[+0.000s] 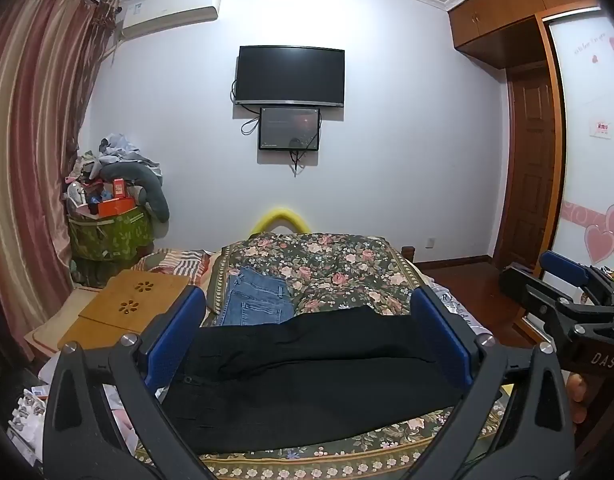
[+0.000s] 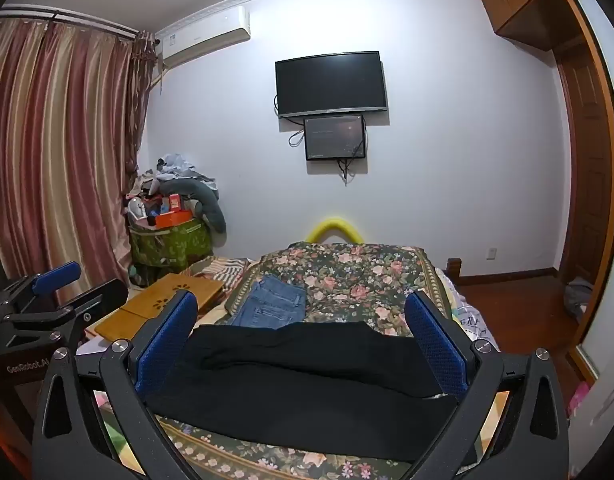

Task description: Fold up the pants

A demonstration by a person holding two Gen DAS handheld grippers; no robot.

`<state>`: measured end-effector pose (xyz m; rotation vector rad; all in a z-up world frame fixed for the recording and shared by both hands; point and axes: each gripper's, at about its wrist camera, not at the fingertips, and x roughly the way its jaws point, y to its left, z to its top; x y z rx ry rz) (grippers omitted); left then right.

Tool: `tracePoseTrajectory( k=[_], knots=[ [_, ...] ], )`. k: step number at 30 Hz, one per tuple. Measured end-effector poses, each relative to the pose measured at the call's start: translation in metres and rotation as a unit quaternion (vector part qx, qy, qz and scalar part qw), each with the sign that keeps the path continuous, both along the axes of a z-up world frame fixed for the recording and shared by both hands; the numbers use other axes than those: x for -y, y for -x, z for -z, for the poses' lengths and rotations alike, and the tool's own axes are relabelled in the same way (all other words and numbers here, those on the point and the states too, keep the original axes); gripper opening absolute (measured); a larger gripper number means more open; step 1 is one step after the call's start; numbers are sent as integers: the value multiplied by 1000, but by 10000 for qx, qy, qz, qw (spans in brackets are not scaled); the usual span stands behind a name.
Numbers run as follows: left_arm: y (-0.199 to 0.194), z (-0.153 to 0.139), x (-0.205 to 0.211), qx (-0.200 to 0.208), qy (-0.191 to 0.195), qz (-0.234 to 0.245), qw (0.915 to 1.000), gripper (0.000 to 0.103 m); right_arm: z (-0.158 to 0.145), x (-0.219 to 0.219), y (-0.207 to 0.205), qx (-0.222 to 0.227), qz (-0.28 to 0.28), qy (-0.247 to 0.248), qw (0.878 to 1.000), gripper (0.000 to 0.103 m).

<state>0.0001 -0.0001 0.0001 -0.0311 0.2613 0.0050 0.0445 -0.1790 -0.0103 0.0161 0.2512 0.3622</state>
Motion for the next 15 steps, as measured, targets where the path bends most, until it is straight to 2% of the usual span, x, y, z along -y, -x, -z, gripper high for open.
tracePoseTrajectory(
  k=[15],
  knots=[
    [-1, -1, -1, 40, 89, -67, 9999, 103, -2, -1, -1, 61, -4, 14, 10000, 103]
  ],
)
